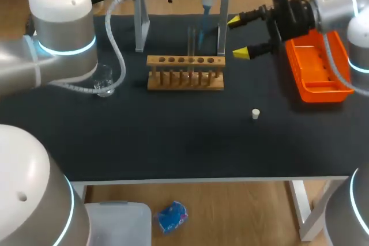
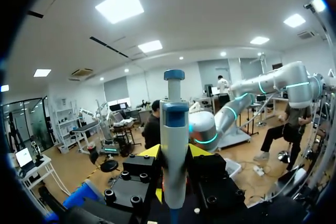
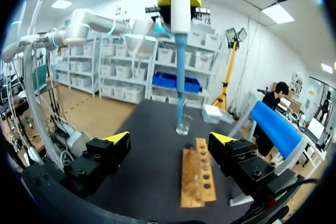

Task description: Invert the test tube, pick up the pipette, mount the tip to pipette, aspirate from beaker and dispense into the tube, eject the tip, return the pipette, and cap with the stopper.

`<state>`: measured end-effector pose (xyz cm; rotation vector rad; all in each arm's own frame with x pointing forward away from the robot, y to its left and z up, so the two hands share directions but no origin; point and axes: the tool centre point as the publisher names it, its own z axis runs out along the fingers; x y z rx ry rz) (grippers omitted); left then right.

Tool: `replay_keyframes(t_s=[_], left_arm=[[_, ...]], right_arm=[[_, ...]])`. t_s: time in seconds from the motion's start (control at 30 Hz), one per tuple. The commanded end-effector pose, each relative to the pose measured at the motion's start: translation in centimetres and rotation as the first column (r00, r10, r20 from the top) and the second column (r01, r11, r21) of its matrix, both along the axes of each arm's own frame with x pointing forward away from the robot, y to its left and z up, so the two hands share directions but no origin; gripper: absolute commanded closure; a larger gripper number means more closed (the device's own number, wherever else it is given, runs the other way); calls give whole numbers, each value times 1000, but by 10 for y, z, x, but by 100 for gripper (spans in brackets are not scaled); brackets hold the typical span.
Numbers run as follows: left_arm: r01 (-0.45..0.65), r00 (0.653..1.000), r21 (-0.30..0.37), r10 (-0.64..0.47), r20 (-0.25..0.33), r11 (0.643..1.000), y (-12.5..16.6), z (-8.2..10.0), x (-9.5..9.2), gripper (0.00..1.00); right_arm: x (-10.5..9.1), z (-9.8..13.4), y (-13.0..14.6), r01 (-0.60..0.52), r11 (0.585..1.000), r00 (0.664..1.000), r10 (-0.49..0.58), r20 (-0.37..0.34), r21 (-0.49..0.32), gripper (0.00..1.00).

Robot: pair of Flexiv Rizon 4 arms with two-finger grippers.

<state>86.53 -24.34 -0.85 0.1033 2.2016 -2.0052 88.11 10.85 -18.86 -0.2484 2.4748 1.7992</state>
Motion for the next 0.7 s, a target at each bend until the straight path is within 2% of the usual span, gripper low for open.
replay_keyframes(t_s=[0.03,0.27,0.3,0.33,0.7], left_arm=[[-37,999,-39,37,10,999,3,-16,-18,100],[-20,1000,-34,19,-4,999,-6,-40,-44,100],[-13,1000,-23,13,-14,1000,-9,-45,-49,100],[-8,1000,-18,7,-23,1000,-10,-48,-53,100],[-8,1000,-18,7,-23,1000,-10,-48,-53,100]], right_arm=[[-41,-6,-5,51,996,999,-52,11,72,0],[-68,-8,-2,47,989,999,-43,-31,141,0],[-72,-7,-1,58,993,998,-58,-1,106,0],[-72,-7,-1,58,993,998,-58,-1,106,0],[-72,-7,-1,58,993,998,-58,-1,106,0]])
